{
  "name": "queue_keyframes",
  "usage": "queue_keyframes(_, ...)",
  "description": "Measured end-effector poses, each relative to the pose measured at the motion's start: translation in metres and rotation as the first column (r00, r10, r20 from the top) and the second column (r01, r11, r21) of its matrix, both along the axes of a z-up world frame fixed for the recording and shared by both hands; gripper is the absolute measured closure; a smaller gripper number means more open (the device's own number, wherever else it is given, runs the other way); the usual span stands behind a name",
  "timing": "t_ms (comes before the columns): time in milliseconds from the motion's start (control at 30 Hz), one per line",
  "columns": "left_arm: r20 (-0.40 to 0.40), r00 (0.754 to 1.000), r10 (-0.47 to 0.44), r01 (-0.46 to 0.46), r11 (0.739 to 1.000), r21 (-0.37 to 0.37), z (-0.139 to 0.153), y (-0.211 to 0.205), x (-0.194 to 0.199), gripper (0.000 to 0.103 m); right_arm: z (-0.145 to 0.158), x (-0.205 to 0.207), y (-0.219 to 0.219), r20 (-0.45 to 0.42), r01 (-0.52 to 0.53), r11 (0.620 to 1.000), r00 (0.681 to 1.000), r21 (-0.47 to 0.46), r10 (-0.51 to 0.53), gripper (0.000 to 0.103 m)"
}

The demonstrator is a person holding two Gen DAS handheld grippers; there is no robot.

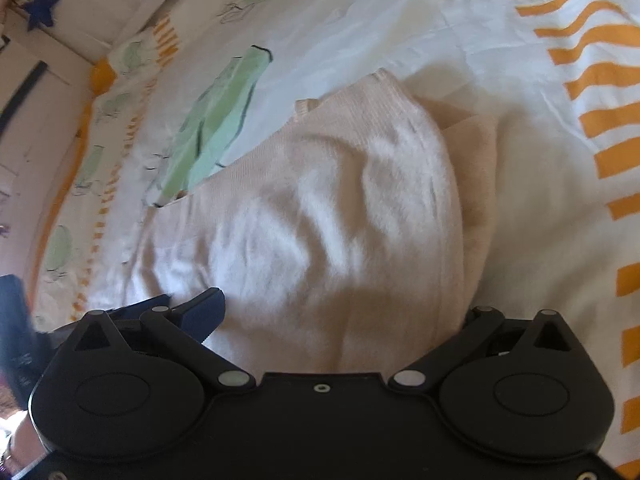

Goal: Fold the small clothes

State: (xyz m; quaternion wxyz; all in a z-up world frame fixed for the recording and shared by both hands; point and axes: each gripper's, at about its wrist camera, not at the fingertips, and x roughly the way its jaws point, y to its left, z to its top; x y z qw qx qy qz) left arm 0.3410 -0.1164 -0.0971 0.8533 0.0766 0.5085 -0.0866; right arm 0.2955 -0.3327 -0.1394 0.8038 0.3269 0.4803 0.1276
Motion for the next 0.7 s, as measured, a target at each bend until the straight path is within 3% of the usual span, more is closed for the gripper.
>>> queue_keyframes(200,-0.001,1.000,-0.002,0.002,1.000,0.002,-0.001,0.000,0.001,0.021,-0.011,0.002,-0.023,-0.039,0.034,0.985,0.999,0.168,-0.028,0.000)
queue_keyframes(333,0.000,1.000,-0.002,0.002,1.000,0.002,-0.001,0.000,0.001,0.020,-0.017,0.004,-0.032,-0.045,0.027,0.972,0.999,0.233,-0.017,0.000)
queue_keyframes(367,0.000,1.000,-0.001,0.001,1.000,0.002,-0.001,0.000,0.001,0.020,-0.017,0.003,-0.033,-0.045,0.031,0.970,0.999,0.240,-0.021,0.003)
queue_keyframes(433,0.001,1.000,0.001,-0.001,1.000,0.000,-0.001,0.000,0.001,0.019,-0.016,0.002,-0.033,-0.035,0.042,0.975,0.999,0.219,-0.035,0.026)
queue_keyframes(500,0.001,1.000,0.003,-0.003,1.000,-0.004,-0.002,0.000,0.001,0.019,-0.016,0.002,-0.033,-0.041,0.051,0.985,0.998,0.162,-0.044,0.063)
queue_keyframes(600,0.006,1.000,0.007,-0.007,1.000,-0.018,-0.001,0.001,0.001,0.021,-0.017,0.000,-0.037,-0.035,0.062,0.984,0.998,0.167,-0.057,0.068)
queue_keyframes(700,0.041,0.999,0.021,-0.019,0.999,-0.048,0.005,0.007,-0.001,0.041,-0.011,-0.002,-0.034,-0.006,0.045,0.991,0.999,0.128,-0.044,0.070)
